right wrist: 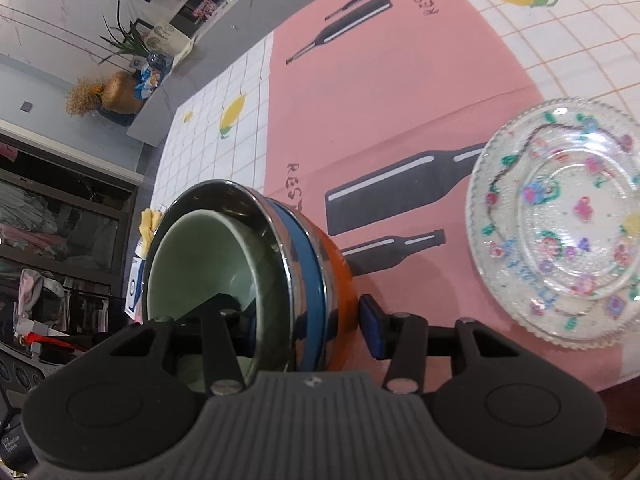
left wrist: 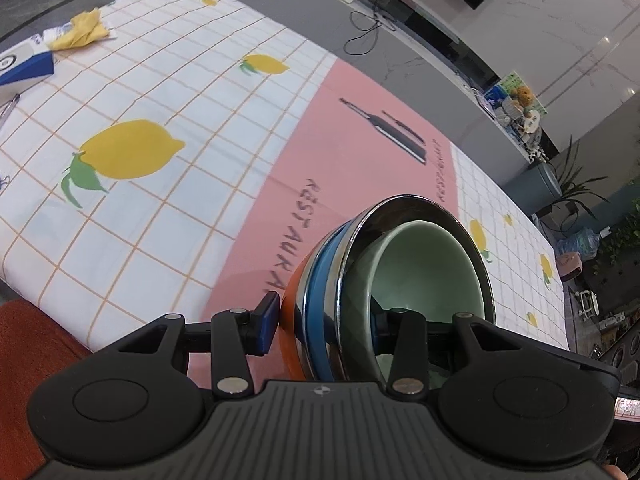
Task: Organize plates and bowls
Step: 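Close both grippers on the rim of the nested bowl stack, then lift the bowl stack and carry it over the stacked plates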
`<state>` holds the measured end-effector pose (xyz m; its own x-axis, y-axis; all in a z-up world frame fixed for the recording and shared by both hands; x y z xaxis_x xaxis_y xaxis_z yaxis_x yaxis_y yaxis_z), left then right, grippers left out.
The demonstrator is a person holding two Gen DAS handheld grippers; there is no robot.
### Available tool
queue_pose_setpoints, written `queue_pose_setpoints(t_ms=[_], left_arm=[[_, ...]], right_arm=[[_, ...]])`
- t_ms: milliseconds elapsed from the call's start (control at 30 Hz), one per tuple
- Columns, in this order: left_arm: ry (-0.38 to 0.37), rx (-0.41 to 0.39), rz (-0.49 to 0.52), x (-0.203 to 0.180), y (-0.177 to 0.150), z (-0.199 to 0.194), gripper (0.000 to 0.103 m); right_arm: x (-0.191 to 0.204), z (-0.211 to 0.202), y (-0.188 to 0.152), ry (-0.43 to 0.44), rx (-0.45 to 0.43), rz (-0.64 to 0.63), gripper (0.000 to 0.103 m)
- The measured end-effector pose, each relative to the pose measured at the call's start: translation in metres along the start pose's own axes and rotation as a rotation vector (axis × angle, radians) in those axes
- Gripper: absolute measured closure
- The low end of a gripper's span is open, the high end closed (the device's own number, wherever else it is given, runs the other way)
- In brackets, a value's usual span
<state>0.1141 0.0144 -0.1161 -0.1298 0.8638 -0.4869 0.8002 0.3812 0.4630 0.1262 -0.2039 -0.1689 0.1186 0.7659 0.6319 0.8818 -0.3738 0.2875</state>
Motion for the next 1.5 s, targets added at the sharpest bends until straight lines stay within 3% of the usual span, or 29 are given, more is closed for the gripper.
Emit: queue_pose_setpoints(t_ms=[367, 767, 1100, 1500], left_arm=[[-0.072, 0.007, 0.081, -0.070, -0.015, 0.004, 0.056], [-0.148, 0.056, 0.130, -0.136, -0.031, 0.034, 0.056], [-0.138, 0.133, 0.136, -0.148, -0.048, 0.069, 0.056], [-0.108, 0.154, 0.141, -0.143, -0.054, 0.087, 0.056]], right_arm=[[-0.032, -0.065, 0.020, -0.012, -0.084, 0.029, 0.055], [-0.080, -0.116, 0.055, -0.058, -0.160, 0.056, 0.055], [-0.123, -0.113, 0.068, -0.100, -0.136, 0.110, 0.055], [-0.140, -0.092, 0.068, -0.096, -0.107, 0.137, 0.055]])
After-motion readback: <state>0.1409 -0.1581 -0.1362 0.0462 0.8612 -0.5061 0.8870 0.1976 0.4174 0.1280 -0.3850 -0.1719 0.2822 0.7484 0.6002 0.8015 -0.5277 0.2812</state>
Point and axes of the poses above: each gripper's, at about its wrist camera, not at the fingertips, and z roughly the way its jaws point, x to its left, y to its top, the point moved 9 cm from there along z, roughly the way its jaws point, and after that the axes turned 3 degrees about -x, right-handed, at the moved point
